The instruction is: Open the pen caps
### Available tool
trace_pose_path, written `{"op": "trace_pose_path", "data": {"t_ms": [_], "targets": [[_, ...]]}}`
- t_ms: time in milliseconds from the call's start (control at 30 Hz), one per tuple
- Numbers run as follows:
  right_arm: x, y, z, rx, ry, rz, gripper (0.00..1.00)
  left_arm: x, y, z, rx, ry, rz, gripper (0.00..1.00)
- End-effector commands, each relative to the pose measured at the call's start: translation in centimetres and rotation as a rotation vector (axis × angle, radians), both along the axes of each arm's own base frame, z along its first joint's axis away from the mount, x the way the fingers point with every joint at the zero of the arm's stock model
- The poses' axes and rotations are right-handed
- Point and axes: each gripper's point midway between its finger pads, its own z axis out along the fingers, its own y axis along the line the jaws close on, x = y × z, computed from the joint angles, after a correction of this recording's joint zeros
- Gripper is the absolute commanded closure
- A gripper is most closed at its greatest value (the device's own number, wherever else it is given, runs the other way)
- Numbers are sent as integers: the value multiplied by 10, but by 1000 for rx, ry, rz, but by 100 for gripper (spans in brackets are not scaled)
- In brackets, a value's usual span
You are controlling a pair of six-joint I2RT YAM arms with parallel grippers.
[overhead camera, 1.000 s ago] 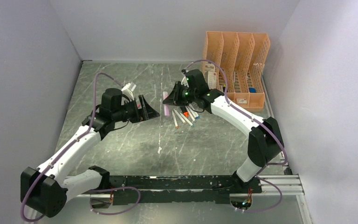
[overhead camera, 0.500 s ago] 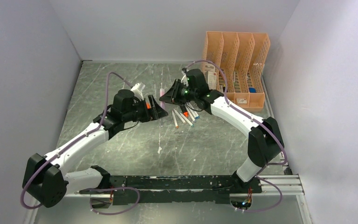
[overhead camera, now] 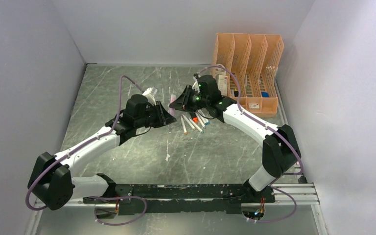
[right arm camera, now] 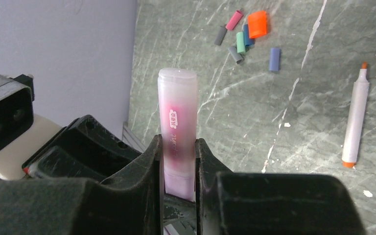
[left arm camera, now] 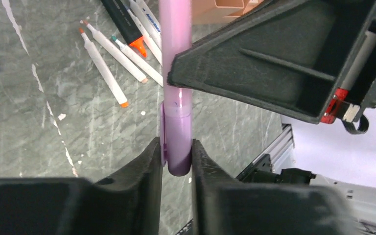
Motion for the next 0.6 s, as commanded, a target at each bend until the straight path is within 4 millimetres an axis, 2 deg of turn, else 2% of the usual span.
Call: {"op": "trace_pose_path", "data": {"t_ms": [0, 33, 67, 167, 333, 467, 567], "targets": [[-10, 0, 19, 50, -25, 20, 100, 16, -6, 14, -24, -67, 29, 80], [-11, 0, 20, 51, -26, 20, 100, 16, -7, 14, -28, -68, 23, 84], [-11, -1, 19, 50, -25, 19, 100, 15, -8, 14, -32, -70, 15, 82], [-13, -4, 17, 44, -23, 13, 100, 15, -10, 13, -31, -70, 6, 67], [-15, -4, 14, 48, -16, 17, 100, 16, -9, 13, -20, -78, 11, 50], [-15, -3, 14, 56, -14, 20, 100, 17, -9, 12, -3, -82, 15, 47], [-15, -3, 14, 56, -14, 19, 100, 17, -10, 12, -2, -87, 17, 51]]}}
